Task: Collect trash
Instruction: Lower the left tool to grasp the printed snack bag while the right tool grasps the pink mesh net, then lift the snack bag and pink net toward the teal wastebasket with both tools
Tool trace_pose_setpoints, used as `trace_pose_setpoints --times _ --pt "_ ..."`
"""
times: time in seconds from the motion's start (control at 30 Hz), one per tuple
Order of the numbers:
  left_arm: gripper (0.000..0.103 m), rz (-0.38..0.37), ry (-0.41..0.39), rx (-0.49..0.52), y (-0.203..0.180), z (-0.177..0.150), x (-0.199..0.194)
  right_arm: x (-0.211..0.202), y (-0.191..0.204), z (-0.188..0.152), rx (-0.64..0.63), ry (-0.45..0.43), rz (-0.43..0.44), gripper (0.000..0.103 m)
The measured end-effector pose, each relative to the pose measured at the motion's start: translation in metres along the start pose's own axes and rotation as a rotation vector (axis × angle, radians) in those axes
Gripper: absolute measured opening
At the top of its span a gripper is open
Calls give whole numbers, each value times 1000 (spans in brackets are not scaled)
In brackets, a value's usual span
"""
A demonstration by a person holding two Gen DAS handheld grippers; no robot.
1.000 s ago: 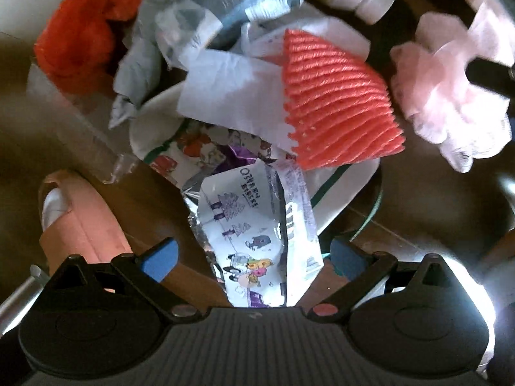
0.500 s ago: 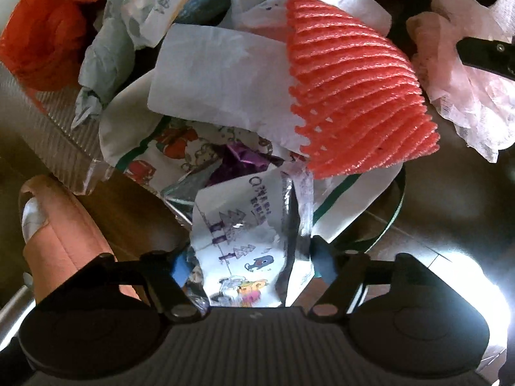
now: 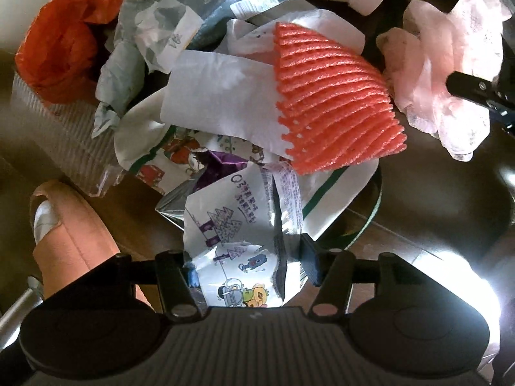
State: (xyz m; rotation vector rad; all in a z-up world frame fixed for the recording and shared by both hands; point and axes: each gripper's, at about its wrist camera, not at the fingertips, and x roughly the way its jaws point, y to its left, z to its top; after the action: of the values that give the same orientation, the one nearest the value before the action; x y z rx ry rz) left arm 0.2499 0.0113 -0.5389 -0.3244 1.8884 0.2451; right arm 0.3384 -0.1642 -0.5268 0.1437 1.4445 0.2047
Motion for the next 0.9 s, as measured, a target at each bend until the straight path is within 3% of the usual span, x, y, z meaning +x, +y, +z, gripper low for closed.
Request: trace_pose_setpoints --times 0.17,0.43,0.67,0.9 --pt "57 -10 7 2 5 -8 -22 -30 5 -9 -31 -15 -25 8" --pt "57 15 -64 19 2 -36 -93 -109 13 -37 -30 -67 -8 7" --pt "57 -38 -222 50 7 -74 -159 -203 30 -62 -52 -179 5 7" --pt "57 -91 -428 136 10 -127 -227 -298 46 -92 -122 -312 13 7"
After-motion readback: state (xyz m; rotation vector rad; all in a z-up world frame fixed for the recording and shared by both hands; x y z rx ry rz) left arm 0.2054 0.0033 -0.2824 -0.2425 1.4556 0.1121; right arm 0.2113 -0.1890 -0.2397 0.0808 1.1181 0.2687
